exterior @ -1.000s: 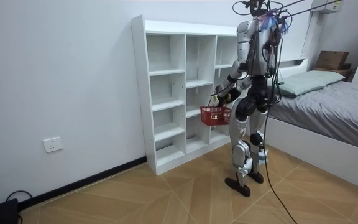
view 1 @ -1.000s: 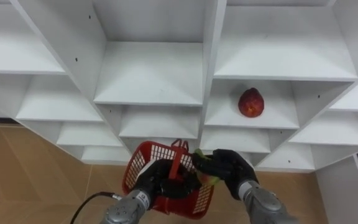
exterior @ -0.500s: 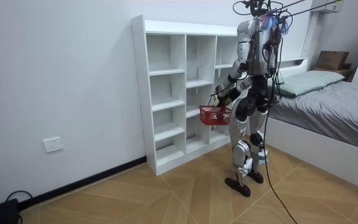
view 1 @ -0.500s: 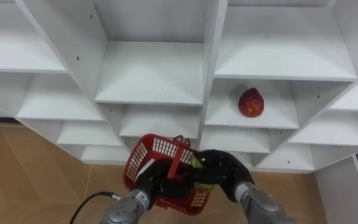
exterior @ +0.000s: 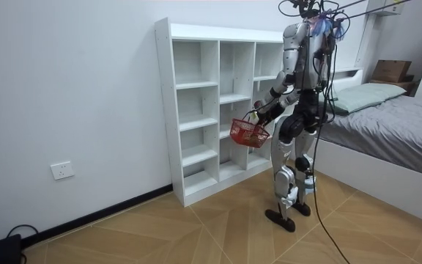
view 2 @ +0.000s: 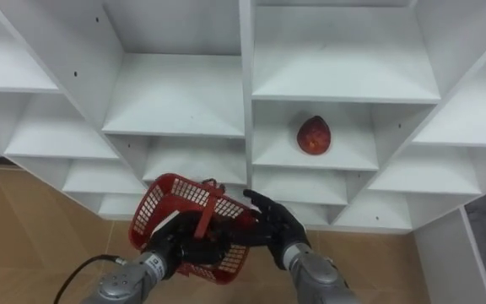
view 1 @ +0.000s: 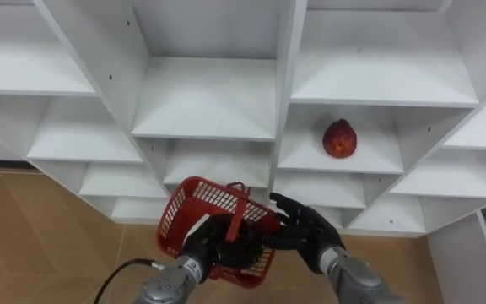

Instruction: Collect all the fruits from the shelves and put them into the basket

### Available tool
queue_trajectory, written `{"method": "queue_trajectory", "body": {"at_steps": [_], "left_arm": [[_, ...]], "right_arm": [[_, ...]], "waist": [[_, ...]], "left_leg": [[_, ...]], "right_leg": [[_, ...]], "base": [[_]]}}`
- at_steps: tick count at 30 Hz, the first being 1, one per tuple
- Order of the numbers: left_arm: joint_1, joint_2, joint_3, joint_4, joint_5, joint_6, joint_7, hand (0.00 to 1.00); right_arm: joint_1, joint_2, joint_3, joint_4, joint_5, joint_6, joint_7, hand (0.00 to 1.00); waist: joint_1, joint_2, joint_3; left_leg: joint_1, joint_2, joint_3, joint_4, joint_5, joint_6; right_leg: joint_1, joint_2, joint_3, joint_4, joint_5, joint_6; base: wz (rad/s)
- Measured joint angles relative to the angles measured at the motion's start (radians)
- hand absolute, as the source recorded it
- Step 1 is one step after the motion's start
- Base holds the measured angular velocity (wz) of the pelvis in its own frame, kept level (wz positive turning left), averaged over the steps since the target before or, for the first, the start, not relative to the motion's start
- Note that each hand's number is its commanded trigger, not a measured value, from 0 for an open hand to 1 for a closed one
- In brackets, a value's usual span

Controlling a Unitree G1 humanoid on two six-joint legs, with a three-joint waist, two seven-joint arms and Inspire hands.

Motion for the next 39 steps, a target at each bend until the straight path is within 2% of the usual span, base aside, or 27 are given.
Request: {"method": "queue_trajectory", "body": {"at_steps": [13,19,25,29,37,39], "left_arm": [[0.000,-0.001,-0.001,0.000,0.000,0.000,-0.001,1.00],[0.000,0.016,-0.001,0.002,0.003,0.000,0.000,1.00],[0.005,0.029,0.008,0.031,0.062,-0.001,0.013,1.00],[0.022,0.037,0.027,0.073,0.063,-0.001,0.026,1.00],[0.081,0.047,0.078,0.076,0.071,-0.001,0.030,1.00],[0.089,0.050,0.096,0.078,0.088,-0.001,0.028,1.00]], "right_arm": [[0.000,-0.012,0.000,0.001,-0.004,-0.004,0.011,0.00],[0.001,-0.014,-0.002,0.002,-0.044,-0.003,0.011,0.00],[0.010,-0.021,-0.003,-0.008,-0.091,0.000,0.010,0.00],[0.065,-0.053,-0.003,-0.126,-0.159,0.000,0.011,0.00],[0.117,-0.066,-0.025,-0.262,-0.238,0.000,-0.002,0.00],[0.143,-0.072,-0.032,-0.318,-0.263,0.000,-0.012,0.00]], "waist": [[-0.002,0.003,-0.0020],[-0.002,0.009,-0.0026],[-0.004,0.013,-0.0034],[-0.002,0.011,-0.0041],[-0.003,-0.007,-0.0112],[-0.002,-0.016,-0.0151]], "left_leg": [[0.003,0.004,-0.001,0.002,0.000,0.000],[0.003,0.007,0.001,0.004,-0.001,-0.003],[0.013,0.007,0.000,0.002,-0.002,-0.003],[0.040,0.005,0.004,-0.009,-0.002,-0.003],[0.078,0.007,0.028,-0.025,-0.002,-0.003],[0.087,0.007,0.029,-0.029,-0.002,-0.003]], "right_leg": [[0.006,-0.001,-0.003,0.001,0.001,-0.002],[0.006,0.007,-0.004,0.002,0.004,-0.006],[0.016,0.006,-0.008,0.000,0.004,-0.006],[0.039,0.006,-0.003,-0.008,0.001,-0.003],[0.066,0.006,0.020,-0.018,0.001,-0.002],[0.073,0.005,0.021,-0.020,0.001,-0.002]], "base": [[0.00],[0.00],[0.00],[-0.02],[-0.08],[0.00]]}}
